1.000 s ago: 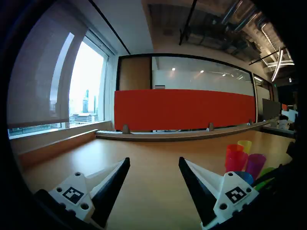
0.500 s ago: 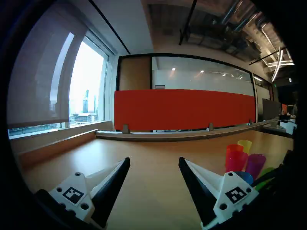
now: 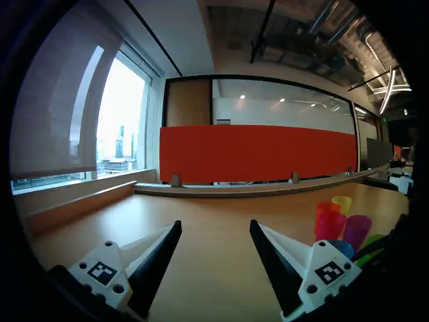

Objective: Pour water

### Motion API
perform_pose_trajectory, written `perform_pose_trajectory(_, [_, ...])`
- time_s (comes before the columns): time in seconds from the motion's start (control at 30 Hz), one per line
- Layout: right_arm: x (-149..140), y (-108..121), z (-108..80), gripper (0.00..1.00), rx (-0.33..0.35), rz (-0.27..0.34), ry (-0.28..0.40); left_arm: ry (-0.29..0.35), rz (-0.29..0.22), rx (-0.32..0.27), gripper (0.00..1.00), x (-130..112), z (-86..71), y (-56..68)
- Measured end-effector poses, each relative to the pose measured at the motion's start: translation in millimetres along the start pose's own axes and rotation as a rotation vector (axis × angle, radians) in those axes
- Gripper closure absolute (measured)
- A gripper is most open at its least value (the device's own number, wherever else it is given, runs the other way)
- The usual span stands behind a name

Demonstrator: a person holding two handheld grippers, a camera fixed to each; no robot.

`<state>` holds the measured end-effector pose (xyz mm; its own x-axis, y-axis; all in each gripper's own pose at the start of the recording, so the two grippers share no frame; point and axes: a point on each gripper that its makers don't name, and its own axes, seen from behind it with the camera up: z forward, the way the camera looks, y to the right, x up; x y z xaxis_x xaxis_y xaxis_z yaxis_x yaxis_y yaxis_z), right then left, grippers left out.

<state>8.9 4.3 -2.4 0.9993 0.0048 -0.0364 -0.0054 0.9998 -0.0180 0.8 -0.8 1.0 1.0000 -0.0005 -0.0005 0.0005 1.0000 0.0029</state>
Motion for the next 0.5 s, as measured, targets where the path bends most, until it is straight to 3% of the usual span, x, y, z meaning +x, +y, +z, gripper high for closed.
perform_pose_trajectory(0.5, [-8.8, -2.9, 2.7, 0.01, 0.006, -0.007, -0.034, 0.000, 0.000, 0.000, 0.06, 0.1, -0.3, 0.0])
